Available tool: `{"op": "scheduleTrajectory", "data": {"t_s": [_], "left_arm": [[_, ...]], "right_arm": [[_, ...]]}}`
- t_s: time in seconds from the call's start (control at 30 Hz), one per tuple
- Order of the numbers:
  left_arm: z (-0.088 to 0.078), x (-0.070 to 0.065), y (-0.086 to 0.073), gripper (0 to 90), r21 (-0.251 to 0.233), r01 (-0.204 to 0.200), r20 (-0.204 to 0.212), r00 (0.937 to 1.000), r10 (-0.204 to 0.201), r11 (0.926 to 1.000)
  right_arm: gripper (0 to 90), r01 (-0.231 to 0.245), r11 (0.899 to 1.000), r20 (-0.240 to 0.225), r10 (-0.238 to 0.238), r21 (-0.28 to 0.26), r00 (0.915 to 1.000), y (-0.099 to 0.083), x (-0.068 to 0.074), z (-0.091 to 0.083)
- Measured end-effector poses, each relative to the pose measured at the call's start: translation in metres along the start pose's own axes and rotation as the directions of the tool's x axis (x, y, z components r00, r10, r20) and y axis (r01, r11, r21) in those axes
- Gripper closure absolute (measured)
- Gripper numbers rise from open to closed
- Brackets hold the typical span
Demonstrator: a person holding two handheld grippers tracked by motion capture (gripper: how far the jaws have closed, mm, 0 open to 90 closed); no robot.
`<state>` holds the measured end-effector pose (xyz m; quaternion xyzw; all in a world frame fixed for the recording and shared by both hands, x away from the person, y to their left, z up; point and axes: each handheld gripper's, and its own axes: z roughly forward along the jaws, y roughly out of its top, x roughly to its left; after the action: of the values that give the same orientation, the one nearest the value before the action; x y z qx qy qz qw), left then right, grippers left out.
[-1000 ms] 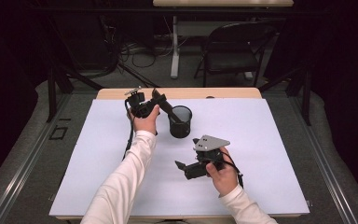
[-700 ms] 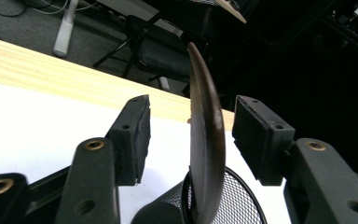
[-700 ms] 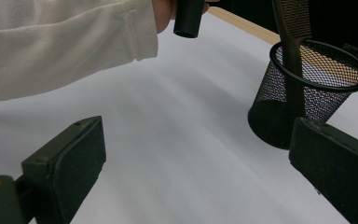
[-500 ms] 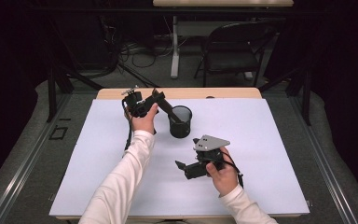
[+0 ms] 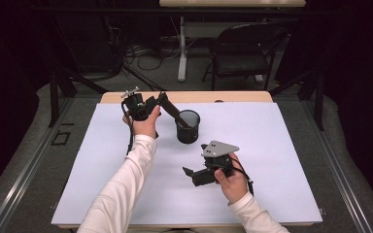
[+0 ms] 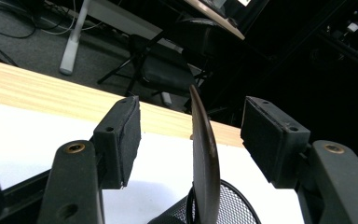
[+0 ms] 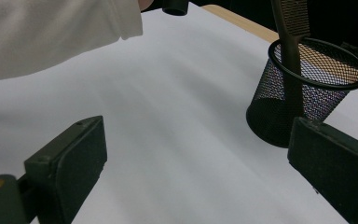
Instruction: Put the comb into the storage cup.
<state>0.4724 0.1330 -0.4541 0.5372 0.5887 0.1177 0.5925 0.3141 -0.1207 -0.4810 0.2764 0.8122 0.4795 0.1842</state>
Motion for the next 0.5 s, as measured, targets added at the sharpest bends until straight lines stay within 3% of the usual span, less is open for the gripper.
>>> {"op": "scheduleTrajectory", "data": {"t_s": [0.5], "left_arm": [[-0.015,0.0,0.01,38.0,-0.021,-0.003,0.011,0.9999,0.003,0.9998]], "right_arm": [[4.4,-0.002,1.0,0.002,0.002,0.001,1.0,0.0,0.0,0.0]]}}
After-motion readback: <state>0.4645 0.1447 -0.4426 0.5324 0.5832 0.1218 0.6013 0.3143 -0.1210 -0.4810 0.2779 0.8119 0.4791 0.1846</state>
